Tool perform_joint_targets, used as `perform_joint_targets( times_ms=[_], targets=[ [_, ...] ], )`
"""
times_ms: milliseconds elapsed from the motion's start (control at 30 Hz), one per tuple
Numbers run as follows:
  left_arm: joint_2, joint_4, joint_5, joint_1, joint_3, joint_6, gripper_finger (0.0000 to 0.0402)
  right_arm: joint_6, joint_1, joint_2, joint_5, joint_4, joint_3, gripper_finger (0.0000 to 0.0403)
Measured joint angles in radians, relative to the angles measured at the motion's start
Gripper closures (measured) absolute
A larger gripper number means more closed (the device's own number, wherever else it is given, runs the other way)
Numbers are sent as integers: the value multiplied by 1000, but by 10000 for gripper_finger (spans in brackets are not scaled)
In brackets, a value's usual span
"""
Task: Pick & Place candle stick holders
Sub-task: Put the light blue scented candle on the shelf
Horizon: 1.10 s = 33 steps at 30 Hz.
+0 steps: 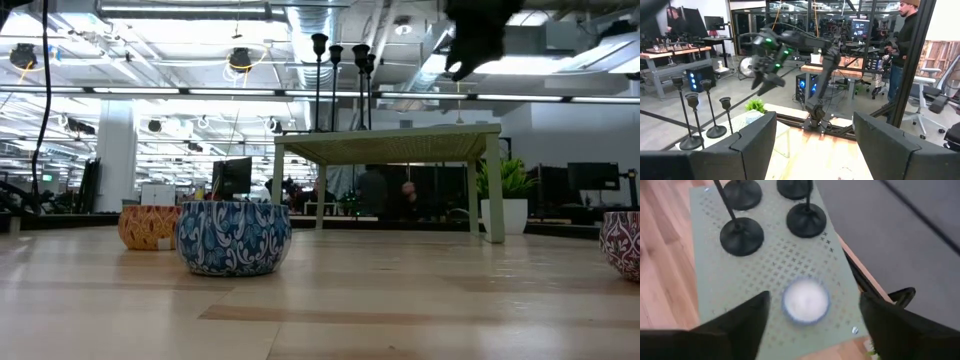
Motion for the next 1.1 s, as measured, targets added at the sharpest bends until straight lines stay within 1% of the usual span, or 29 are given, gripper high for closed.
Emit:
perform_joint_targets(
  times_ms=[100,200,300,333,367,433,467,633,733,1033,1100],
  targets=[
    [1,-1,0,0,0,1,138,75,25,-169,34,116,-202,172],
    [1,-1,-1,0,0,11,138,153,56,-326,58,277,-409,261],
    [1,-3,-19,0,0,15,138,199,99,-407,63,452,-561,354],
    [1,-3,-19,0,0,15,138,211,112,-418,77,497,-599,377],
    [1,-3,-19,0,0,15,138,224,124,-423,101,531,-630,389],
    [1,-3,-19,0,0,15,138,257,141,-421,145,558,-671,387],
    [1,-2,-19,0,0,15,138,266,146,-416,150,560,-683,385],
    [1,-1,-19,0,0,15,138,263,163,-365,146,569,-704,400],
    [1,-1,-19,0,0,15,138,260,155,-328,146,587,-712,396],
    [0,0,-19,0,0,15,138,213,112,-226,137,729,-712,402],
    [0,0,-19,0,0,15,138,206,94,-207,116,753,-712,402]
  ],
)
